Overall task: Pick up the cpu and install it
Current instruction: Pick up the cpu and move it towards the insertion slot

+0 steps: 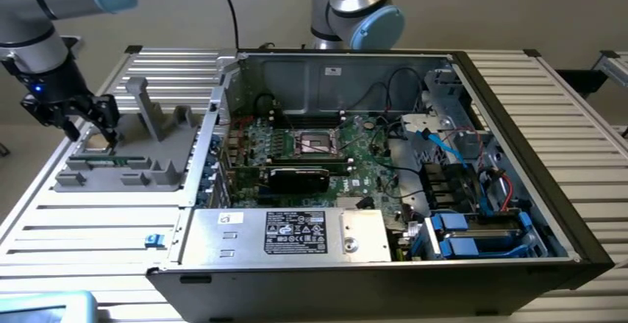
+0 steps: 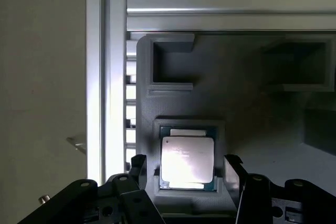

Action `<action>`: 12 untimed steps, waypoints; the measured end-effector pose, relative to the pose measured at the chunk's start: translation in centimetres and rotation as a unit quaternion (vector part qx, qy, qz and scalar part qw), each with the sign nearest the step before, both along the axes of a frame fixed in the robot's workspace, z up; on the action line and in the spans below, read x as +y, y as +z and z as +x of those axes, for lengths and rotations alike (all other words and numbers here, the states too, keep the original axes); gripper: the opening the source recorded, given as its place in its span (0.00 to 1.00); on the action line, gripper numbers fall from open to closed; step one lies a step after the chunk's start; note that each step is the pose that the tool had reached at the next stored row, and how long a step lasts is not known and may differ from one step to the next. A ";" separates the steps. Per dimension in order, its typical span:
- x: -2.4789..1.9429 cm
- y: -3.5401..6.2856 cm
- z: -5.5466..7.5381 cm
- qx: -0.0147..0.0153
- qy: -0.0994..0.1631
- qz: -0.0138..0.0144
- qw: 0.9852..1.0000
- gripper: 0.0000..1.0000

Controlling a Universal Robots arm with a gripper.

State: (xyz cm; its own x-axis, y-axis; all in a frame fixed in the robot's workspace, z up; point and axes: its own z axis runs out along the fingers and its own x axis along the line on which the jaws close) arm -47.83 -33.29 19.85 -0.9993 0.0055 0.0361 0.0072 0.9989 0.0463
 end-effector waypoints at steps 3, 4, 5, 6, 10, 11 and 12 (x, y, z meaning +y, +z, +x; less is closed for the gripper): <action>0.00 -0.22 0.1 0.000 -0.001 0.000 1.000 0.69; 0.00 -0.32 0.1 0.000 -0.001 0.000 1.000 0.69; 0.01 -0.44 0.1 0.000 -0.001 0.000 1.000 0.69; 0.02 -0.54 0.1 0.000 -0.001 0.000 1.000 0.69; 0.15 -0.69 0.2 0.000 -0.002 0.000 1.000 0.69; 0.18 -0.71 0.2 0.000 -0.002 0.000 1.000 0.69; 0.23 -0.73 0.2 0.000 -0.003 0.000 1.000 0.69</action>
State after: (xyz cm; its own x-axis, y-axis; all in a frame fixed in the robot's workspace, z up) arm -47.66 -33.06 19.12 -0.9993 0.0107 0.0362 0.0124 0.9988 0.0463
